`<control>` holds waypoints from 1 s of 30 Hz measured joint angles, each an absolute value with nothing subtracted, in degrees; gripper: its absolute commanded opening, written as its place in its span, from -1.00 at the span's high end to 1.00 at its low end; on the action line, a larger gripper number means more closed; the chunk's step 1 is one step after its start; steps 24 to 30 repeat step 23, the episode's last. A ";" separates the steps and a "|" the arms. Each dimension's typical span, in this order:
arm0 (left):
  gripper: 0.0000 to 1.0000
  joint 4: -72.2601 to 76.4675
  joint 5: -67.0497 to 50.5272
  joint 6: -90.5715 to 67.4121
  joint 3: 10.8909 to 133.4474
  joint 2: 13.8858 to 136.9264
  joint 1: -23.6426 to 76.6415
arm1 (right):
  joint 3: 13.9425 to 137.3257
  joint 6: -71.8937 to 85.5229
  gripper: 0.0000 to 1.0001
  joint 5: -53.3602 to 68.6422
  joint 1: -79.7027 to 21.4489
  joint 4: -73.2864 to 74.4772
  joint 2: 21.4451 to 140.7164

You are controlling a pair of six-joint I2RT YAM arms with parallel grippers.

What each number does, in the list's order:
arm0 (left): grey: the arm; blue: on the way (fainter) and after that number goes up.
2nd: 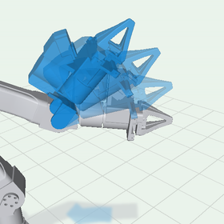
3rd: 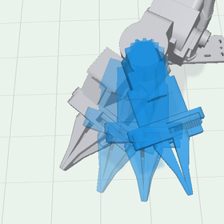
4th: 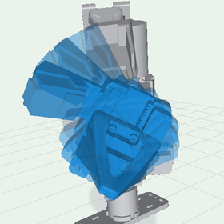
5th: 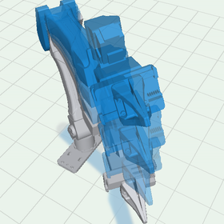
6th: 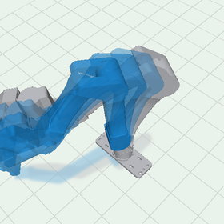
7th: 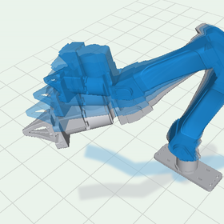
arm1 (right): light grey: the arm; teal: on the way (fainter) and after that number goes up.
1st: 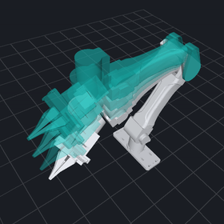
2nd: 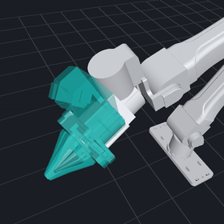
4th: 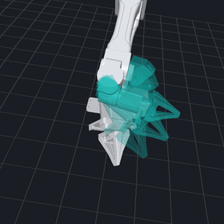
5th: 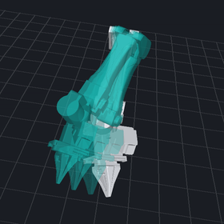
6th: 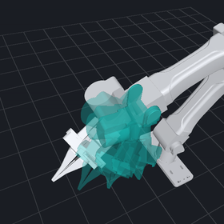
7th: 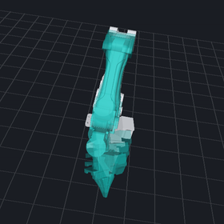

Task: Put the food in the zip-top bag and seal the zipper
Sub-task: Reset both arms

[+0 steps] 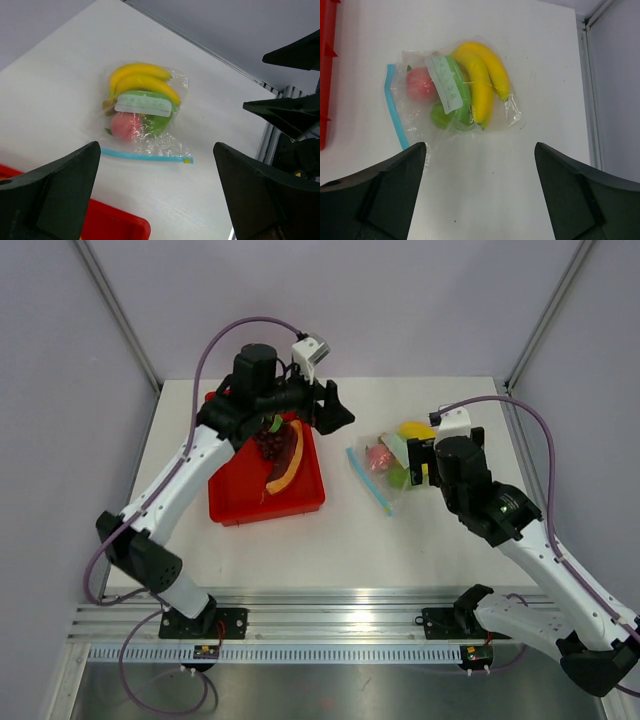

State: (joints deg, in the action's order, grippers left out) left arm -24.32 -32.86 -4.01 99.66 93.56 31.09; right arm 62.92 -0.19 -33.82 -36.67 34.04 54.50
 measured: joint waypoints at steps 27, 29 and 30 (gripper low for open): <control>-0.98 -33.78 7.86 -12.71 64.29 52.75 31.05 | 69.19 27.18 -0.99 -30.46 -28.23 49.21 66.83; -0.98 -33.78 7.86 -12.71 64.29 52.75 31.05 | 69.19 27.18 -0.99 -30.46 -28.23 49.21 66.83; -0.98 -33.78 7.86 -12.71 64.29 52.75 31.05 | 69.19 27.18 -0.99 -30.46 -28.23 49.21 66.83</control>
